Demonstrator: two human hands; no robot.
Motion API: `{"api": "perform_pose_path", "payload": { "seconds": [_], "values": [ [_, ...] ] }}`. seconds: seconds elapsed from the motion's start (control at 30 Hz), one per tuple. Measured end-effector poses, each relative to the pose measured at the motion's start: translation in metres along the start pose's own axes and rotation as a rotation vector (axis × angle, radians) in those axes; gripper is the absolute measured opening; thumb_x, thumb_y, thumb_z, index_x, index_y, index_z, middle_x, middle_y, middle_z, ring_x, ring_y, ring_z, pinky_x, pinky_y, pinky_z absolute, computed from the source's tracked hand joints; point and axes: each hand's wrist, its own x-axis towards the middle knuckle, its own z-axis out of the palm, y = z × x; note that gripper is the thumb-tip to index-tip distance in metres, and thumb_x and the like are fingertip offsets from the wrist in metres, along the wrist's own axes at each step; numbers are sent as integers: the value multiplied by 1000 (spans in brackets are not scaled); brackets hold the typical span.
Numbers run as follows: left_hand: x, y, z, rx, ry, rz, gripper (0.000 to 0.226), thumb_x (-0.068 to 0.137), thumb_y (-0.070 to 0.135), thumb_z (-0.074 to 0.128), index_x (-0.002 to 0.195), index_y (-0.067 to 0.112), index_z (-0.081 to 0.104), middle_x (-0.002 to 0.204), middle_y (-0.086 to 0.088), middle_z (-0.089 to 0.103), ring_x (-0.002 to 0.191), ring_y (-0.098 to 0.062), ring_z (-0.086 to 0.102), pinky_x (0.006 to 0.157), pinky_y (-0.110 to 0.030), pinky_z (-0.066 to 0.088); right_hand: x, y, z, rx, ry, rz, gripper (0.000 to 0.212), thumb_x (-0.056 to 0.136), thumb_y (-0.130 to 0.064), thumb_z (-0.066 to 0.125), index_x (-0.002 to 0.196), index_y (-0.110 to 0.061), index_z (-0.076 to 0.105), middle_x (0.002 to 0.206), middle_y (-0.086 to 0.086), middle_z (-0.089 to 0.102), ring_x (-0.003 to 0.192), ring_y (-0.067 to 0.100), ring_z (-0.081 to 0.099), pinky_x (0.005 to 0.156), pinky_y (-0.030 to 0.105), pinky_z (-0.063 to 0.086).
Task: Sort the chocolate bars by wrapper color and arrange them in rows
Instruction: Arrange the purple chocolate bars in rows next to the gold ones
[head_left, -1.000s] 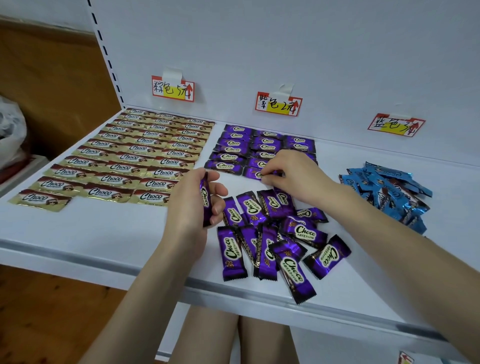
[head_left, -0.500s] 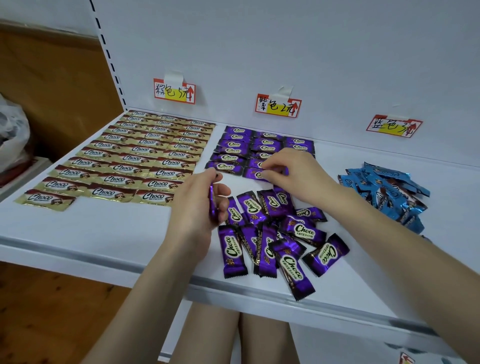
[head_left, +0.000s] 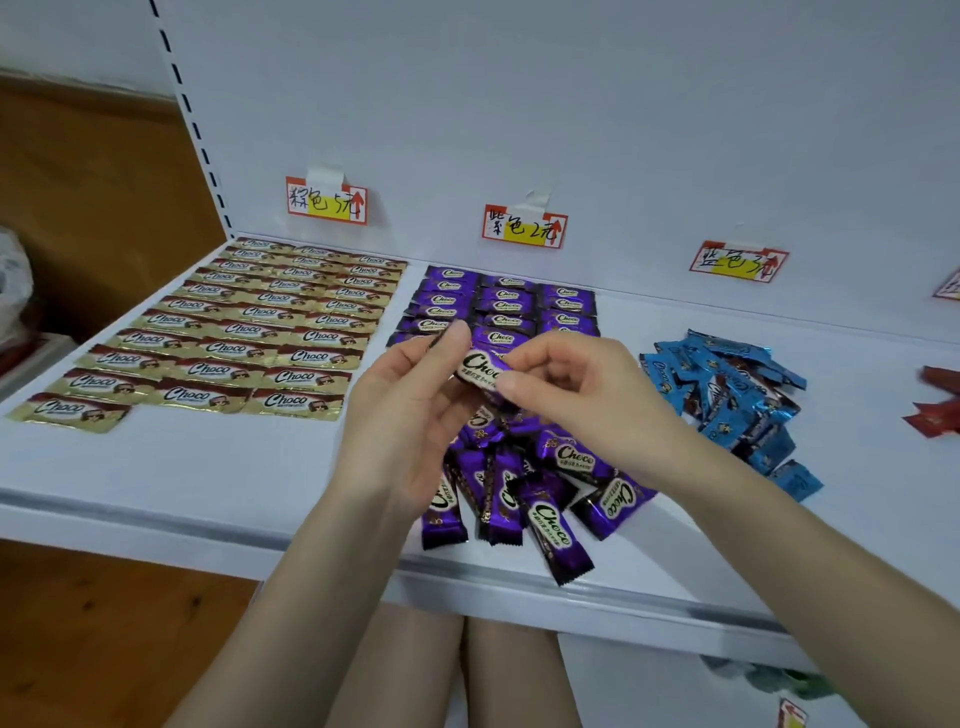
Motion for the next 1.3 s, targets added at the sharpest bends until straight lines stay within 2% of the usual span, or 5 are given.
{"api": "perform_pose_path", "payload": {
  "seconds": [0.33,0.47,0.6,0.77,1.3],
  "values": [
    [2,-11,11,244,28,90,14,85,8,64,77,5,53,58,-2,66,54,-12,65,56,-20,54,-6,12,-24,-405,88,-268,19,74,-29,69,89,-18,72,91,-10,63,92,-1,54,72,11,40],
    [7,-21,8,709,-12,257,10,89,22,61,94,13,62,87,-2,68,74,-5,66,71,-18,52,1,25,-44,-375,155,-128,9,78,-18,72,86,-20,71,89,-13,65,87,-2,55,70,6,38],
    [0,-27,0,1365,-311,410,55,84,50,60,131,23,51,134,6,48,122,-4,41,91,-12,28,4,46,-63,-388,228,5,6,79,-19,71,85,-20,70,88,-4,68,79,3,58,64,5,38],
    [-1,-35,-1,1742,-550,289,96,61,87,30,146,43,20,159,6,6,144,-11,2,116,-38,7,10,65,-67,-514,201,72,11,83,-21,67,92,-16,71,86,-9,63,85,5,56,70,8,39],
    [8,-32,-14,1749,-554,444,86,58,81,21,127,39,50,121,13,42,112,-6,32,82,-17,20,25,79,-52,-727,125,33,15,85,-23,63,95,-15,70,99,0,66,93,15,58,81,34,47]
  ]
}}
